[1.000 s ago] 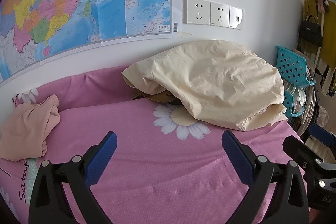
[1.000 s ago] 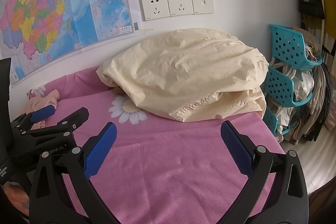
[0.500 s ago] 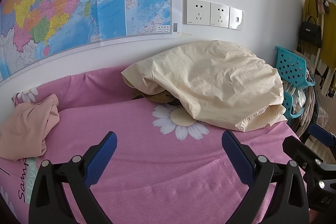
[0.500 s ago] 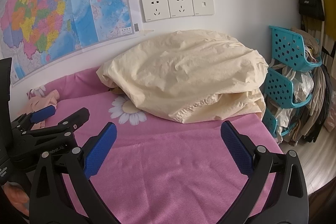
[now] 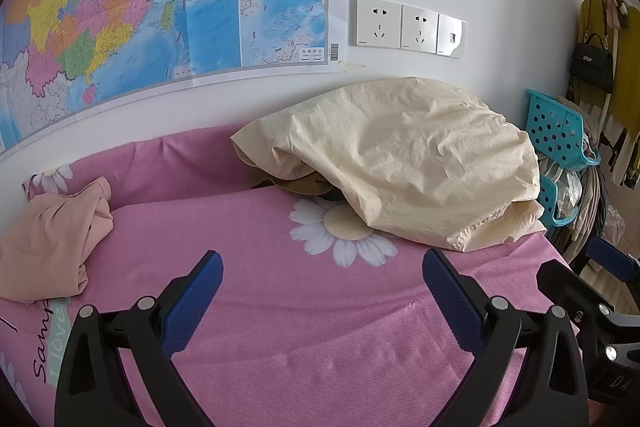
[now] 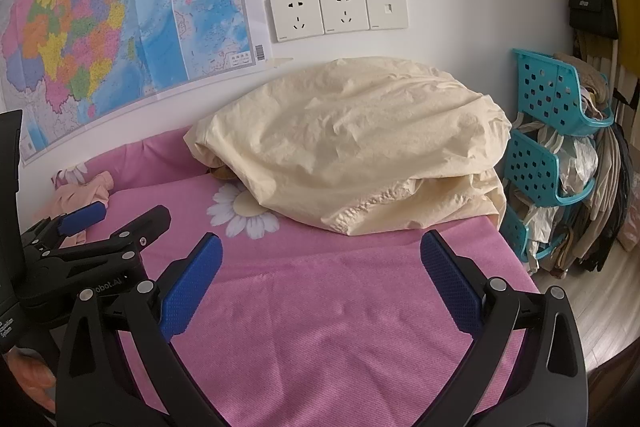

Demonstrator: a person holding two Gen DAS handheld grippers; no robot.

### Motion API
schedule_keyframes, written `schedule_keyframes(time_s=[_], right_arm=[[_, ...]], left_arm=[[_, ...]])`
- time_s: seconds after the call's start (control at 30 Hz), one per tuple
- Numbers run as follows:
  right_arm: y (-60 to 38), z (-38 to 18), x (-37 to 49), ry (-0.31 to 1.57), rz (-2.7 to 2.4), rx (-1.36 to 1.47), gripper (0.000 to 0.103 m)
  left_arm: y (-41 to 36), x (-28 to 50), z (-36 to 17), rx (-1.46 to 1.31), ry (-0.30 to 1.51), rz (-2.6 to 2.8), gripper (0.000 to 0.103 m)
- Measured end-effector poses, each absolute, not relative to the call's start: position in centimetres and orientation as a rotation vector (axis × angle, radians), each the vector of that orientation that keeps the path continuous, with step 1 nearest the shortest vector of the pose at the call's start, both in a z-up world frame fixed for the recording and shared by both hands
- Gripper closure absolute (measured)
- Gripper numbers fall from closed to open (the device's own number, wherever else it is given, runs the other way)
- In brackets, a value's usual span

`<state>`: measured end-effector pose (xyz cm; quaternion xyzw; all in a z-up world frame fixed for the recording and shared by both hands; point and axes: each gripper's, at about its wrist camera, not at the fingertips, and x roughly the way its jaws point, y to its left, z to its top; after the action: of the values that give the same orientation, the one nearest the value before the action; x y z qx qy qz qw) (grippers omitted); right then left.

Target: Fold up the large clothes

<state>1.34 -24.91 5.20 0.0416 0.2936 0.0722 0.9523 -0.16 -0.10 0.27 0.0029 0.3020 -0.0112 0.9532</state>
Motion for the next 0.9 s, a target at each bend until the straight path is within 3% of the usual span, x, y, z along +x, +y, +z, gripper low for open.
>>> schedule_keyframes(time_s=[0.9], right_arm=[[-24.81,5.46,1.49,0.588,0.15,0.077,0.005]], left_arm=[[-0.12,-0.13,0.26,-0.002,0.616,-0.022,0.006]])
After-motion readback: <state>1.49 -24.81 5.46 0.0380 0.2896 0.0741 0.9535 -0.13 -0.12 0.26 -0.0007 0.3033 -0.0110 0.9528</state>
